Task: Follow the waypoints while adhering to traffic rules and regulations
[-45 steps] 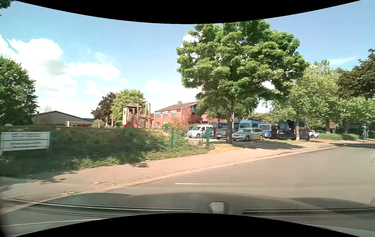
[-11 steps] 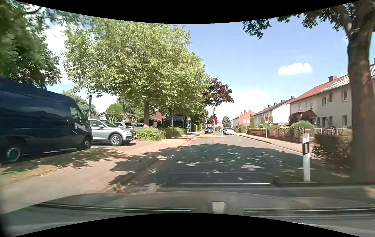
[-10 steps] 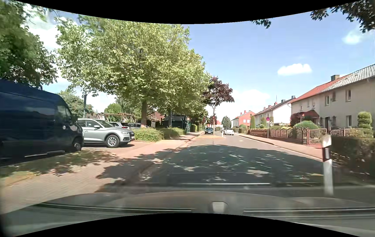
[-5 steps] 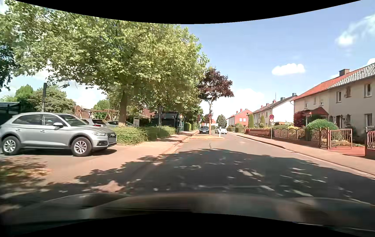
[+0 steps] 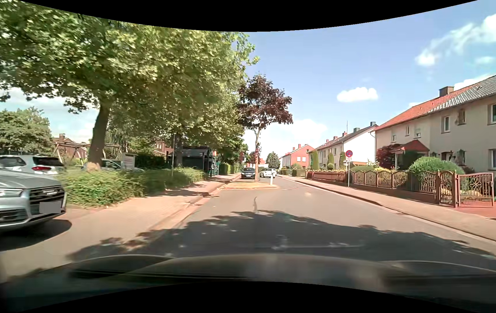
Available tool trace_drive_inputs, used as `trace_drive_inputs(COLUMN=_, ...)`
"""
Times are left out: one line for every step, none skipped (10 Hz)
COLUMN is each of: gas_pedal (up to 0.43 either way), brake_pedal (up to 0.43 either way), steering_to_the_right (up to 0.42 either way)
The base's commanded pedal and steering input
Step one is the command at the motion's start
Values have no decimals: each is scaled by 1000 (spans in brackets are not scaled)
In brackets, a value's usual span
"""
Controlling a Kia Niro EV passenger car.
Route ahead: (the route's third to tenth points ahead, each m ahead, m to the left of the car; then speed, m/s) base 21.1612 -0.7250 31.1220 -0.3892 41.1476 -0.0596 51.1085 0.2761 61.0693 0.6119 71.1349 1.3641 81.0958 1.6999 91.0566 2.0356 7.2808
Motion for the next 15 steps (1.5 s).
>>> trace_drive_inputs(gas_pedal=130, brake_pedal=6, steering_to_the_right=124)
trace_drive_inputs(gas_pedal=130, brake_pedal=6, steering_to_the_right=124)
trace_drive_inputs(gas_pedal=150, brake_pedal=6, steering_to_the_right=124)
trace_drive_inputs(gas_pedal=157, brake_pedal=6, steering_to_the_right=121)
trace_drive_inputs(gas_pedal=169, brake_pedal=6, steering_to_the_right=118)
trace_drive_inputs(gas_pedal=169, brake_pedal=6, steering_to_the_right=111)
trace_drive_inputs(gas_pedal=169, brake_pedal=6, steering_to_the_right=101)
trace_drive_inputs(gas_pedal=169, brake_pedal=6, steering_to_the_right=87)
trace_drive_inputs(gas_pedal=169, brake_pedal=6, steering_to_the_right=68)
trace_drive_inputs(gas_pedal=177, brake_pedal=6, steering_to_the_right=54)
trace_drive_inputs(gas_pedal=189, brake_pedal=6, steering_to_the_right=39)
trace_drive_inputs(gas_pedal=189, brake_pedal=6, steering_to_the_right=22)
trace_drive_inputs(gas_pedal=189, brake_pedal=6, steering_to_the_right=10)
trace_drive_inputs(gas_pedal=189, brake_pedal=6, steering_to_the_right=-4)
trace_drive_inputs(gas_pedal=189, brake_pedal=6, steering_to_the_right=-19)
